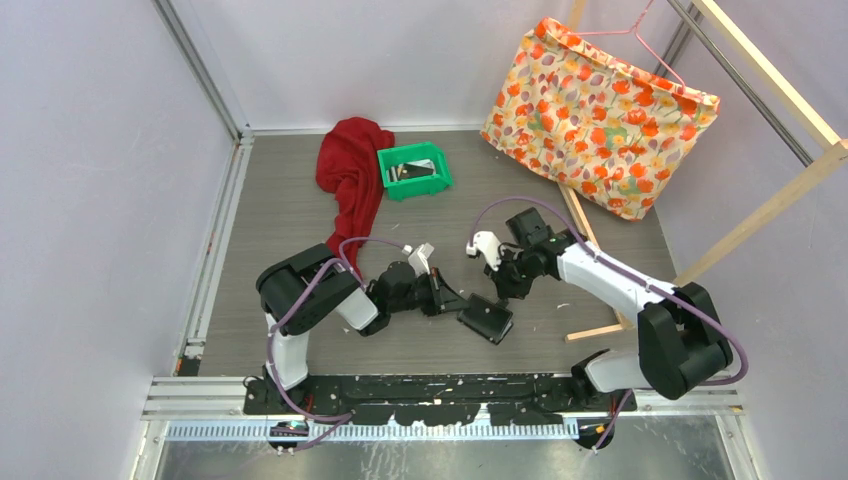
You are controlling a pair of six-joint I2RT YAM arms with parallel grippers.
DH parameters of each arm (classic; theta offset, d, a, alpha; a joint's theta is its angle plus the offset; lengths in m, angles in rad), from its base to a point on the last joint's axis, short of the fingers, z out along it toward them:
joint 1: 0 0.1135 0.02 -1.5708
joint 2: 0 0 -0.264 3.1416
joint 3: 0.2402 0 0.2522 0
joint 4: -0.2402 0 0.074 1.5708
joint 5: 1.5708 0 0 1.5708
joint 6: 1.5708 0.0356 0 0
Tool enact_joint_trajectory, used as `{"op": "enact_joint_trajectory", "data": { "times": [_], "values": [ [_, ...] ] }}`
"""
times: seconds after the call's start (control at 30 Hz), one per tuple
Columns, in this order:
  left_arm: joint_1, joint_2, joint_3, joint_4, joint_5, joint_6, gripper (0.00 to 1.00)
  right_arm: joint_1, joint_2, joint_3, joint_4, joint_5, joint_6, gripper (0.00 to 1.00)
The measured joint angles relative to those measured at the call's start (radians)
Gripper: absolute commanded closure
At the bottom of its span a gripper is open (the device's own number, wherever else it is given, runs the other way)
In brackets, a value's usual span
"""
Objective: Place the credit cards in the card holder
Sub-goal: Open the card holder at the center of the board.
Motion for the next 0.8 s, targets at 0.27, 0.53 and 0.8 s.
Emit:
{"op": "enact_joint_trajectory", "data": {
  "times": [0.27,0.53,0.8],
  "values": [
    [0.022,-0.013,0.072,-0.053,0.031,0.220,1.00,-0.212,0.064,0.072,-0.001,-0.066,0.081,0.99],
    [0.118,-0.114,0.183,-0.162,0.160,0.616,0.95,-0.325,0.138,0.213,0.048,-0.104,0.214,0.99],
    [0.218,-0.177,0.150,-0.338,0.222,0.739,0.62,-0.391,0.132,0.241,0.071,-0.168,0.278,0.99]
  ]
}}
